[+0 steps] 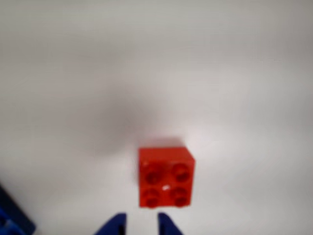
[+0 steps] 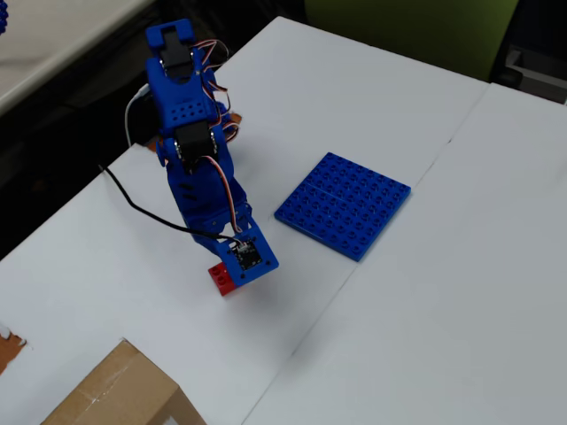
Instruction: Pick up the 2x2 red block and go up the 8x8 blue block.
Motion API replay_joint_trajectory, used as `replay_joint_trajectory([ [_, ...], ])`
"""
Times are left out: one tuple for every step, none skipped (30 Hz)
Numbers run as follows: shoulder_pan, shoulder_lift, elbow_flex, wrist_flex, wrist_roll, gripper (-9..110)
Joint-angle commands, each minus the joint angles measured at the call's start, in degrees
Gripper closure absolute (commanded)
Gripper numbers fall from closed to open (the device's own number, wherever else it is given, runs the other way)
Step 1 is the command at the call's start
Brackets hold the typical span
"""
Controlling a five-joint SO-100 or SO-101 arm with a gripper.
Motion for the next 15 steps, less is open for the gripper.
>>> replay_joint_trajectory([
  [1.05, -0.26, -2.72, -1.14, -1.85, 92],
  [1.14, -0.79, -2.99, -1.41, -2.02, 91],
  [1.14, -1.41, -3.52, -1.49, -2.02, 90],
  [1.14, -1.85, -3.69, -1.85, -2.02, 90],
  [1.14, -2.02, -3.69, -2.20, -2.02, 89],
  [1.05, -2.20, -3.69, -2.46, -2.02, 88],
  [1.05, -2.29, -3.69, -2.72, -2.02, 87],
  [1.05, -2.29, -3.69, -3.08, -2.02, 85],
  [1.05, -2.29, -3.69, -3.25, -2.29, 85],
  [1.14, -2.20, -3.69, -3.43, -2.90, 85],
  [1.41, -2.02, -3.69, -3.60, -3.43, 85],
  [1.67, -1.93, -3.69, -3.60, -4.04, 85],
  [1.93, -1.76, -3.69, -3.60, -4.75, 85],
  [2.20, -1.49, -3.69, -3.60, -5.27, 85],
  [2.46, -1.41, -3.87, -3.43, -5.98, 85],
])
